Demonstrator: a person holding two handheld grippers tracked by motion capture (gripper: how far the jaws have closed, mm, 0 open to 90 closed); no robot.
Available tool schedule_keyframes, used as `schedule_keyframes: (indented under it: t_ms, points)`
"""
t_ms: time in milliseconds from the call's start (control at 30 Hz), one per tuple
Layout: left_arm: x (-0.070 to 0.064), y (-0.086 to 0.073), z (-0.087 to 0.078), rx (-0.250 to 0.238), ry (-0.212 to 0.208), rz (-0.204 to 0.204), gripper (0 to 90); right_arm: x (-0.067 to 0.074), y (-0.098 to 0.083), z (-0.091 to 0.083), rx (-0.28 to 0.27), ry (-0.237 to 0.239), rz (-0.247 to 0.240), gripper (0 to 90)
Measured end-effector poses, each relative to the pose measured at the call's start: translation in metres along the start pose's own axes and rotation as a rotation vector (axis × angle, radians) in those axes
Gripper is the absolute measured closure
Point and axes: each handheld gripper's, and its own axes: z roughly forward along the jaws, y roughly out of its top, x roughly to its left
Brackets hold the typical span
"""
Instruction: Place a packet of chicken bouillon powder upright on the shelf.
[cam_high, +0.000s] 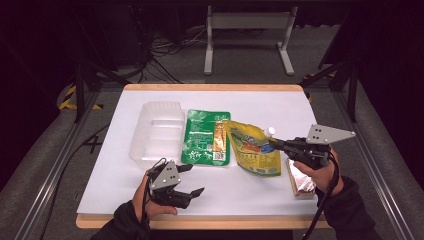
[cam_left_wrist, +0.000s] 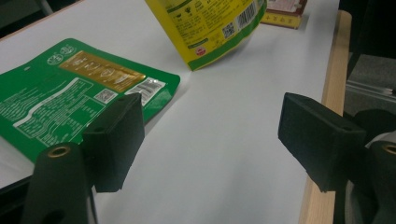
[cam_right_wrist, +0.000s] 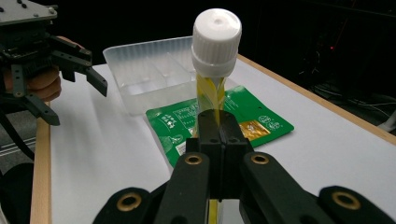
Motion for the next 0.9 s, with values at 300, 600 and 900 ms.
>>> schedule_keyframes:
  t_ms: [300,600,900]
  points:
    - [0.010,0.022,0.020,-0.027,-0.002,-0.033,32.4,0.006,0.005,-0.005,-0.029,0.022,-0.016,90.0]
    - [0.024,0.033,0.046,-0.039,-0.031,-0.056,28.6,0.017,0.008,-0.002,-0.034,0.082,-0.041,90.0]
    - [0.025,0.040,0.053,-0.080,-0.065,-0.059,26.9,0.022,0.009,0.001,-0.033,0.128,-0.054,90.0]
